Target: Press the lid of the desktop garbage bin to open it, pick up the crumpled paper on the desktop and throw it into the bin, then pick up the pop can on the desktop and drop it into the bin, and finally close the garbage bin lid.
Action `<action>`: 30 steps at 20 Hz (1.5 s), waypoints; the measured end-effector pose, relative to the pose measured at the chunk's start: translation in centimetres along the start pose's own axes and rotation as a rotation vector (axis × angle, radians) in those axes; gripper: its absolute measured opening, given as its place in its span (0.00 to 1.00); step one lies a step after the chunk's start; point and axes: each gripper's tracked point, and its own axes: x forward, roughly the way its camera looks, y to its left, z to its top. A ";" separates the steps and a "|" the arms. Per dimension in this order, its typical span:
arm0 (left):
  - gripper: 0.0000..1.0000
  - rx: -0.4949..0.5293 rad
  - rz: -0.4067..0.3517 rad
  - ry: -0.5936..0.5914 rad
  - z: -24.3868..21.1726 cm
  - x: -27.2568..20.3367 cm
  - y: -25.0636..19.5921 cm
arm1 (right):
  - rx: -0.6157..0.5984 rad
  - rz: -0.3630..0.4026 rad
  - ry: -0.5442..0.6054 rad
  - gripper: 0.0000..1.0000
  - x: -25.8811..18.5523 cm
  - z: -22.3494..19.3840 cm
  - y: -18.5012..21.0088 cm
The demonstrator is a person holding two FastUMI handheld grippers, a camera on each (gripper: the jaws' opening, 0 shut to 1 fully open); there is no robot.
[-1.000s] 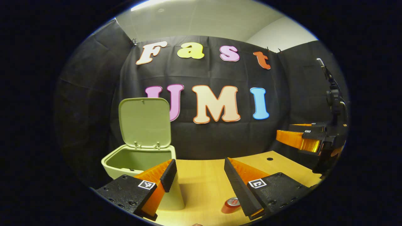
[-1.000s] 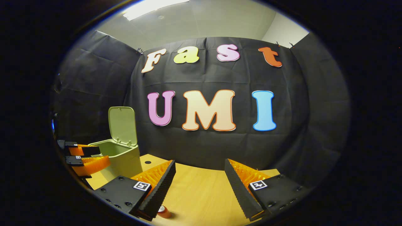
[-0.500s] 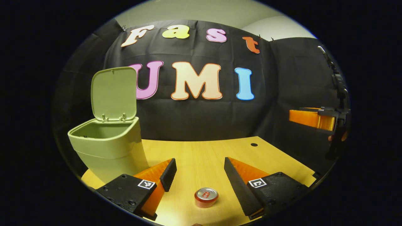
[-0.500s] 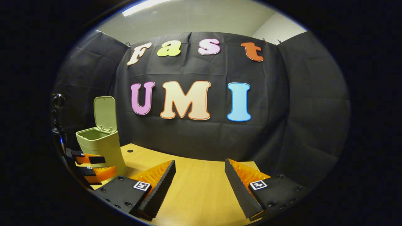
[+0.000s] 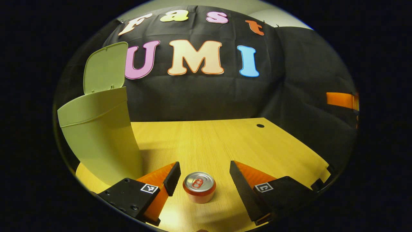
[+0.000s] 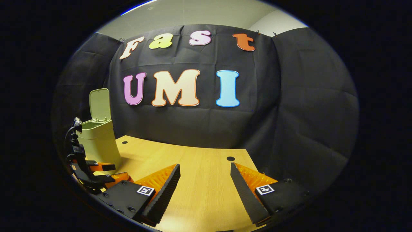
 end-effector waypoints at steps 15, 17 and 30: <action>0.78 0.027 0.012 0.080 -3.2 2.5 0.7 | -0.008 -0.052 0.034 0.98 -3.1 -2.3 -2.0; 0.78 0.039 0.008 0.042 -0.9 2.4 1.0 | 0.004 -0.046 0.030 0.98 -2.9 -2.2 -1.5; 0.77 0.121 0.046 -0.236 16.3 2.0 4.0 | 0.069 -0.047 0.003 0.99 -1.9 -2.1 -1.1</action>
